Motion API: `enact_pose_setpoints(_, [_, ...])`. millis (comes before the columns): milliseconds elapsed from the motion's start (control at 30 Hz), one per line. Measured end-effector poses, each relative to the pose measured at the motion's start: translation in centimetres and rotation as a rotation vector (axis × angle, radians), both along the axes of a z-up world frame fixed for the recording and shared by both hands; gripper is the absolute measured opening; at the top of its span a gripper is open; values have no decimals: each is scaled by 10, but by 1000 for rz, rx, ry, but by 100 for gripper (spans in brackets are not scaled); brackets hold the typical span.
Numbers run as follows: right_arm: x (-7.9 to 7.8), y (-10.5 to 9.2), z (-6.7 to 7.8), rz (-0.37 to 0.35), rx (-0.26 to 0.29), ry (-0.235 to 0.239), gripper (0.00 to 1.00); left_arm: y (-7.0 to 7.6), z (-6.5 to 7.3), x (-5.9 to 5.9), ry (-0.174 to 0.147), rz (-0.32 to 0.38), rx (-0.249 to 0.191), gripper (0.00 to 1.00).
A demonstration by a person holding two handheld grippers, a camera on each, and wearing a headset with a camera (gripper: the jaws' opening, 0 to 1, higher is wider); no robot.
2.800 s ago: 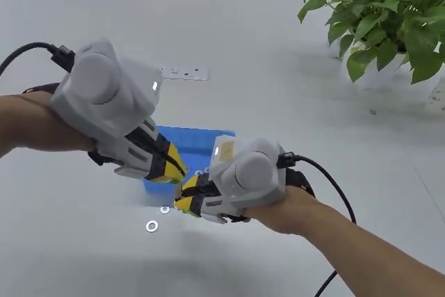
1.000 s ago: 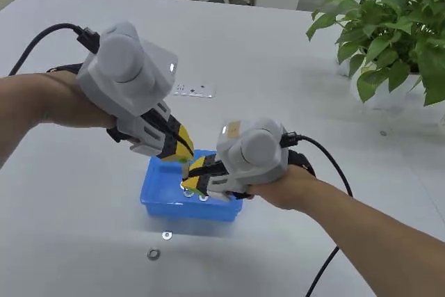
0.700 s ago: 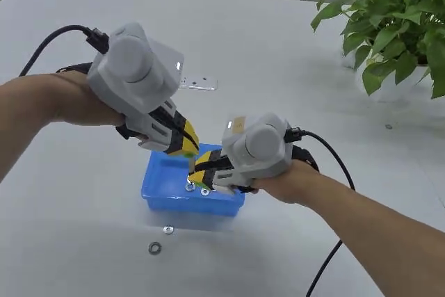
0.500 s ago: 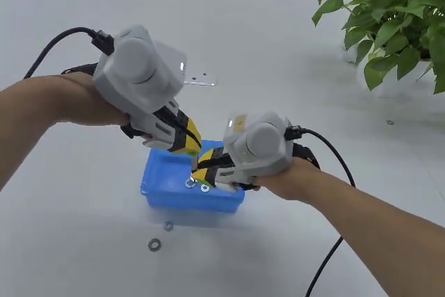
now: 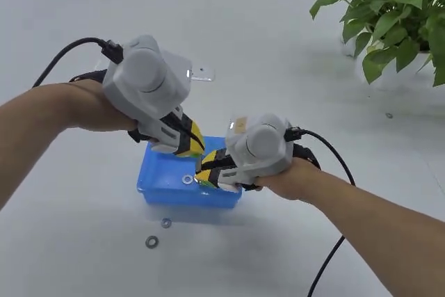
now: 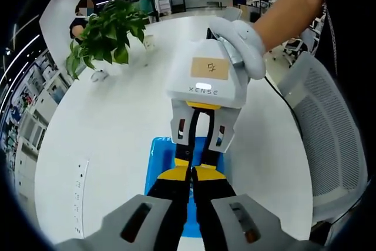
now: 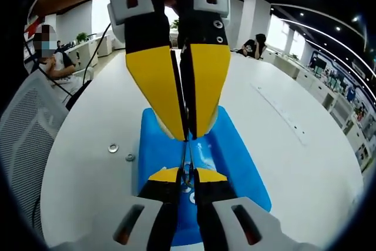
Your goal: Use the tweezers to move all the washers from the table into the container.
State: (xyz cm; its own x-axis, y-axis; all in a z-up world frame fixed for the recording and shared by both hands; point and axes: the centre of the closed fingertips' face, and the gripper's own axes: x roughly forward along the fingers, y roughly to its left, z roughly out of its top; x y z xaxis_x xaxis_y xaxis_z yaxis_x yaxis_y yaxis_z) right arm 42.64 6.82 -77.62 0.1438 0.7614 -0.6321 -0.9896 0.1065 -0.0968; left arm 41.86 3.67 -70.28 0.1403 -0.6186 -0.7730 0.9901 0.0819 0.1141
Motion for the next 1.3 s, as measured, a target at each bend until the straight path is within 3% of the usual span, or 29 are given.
enact_pose_setpoints(333, [0,1,2,4,0,-6,11,0,2,0,-8,1,3,5])
enact_pose_setpoints(733, [-3,1,15,4,12,-25,11,3,16,-4,-7,4,-10,5])
enact_pose_setpoints(1300, [-20,9,41,22,30,-61,12,12,39,-22,-13,4,-21,5])
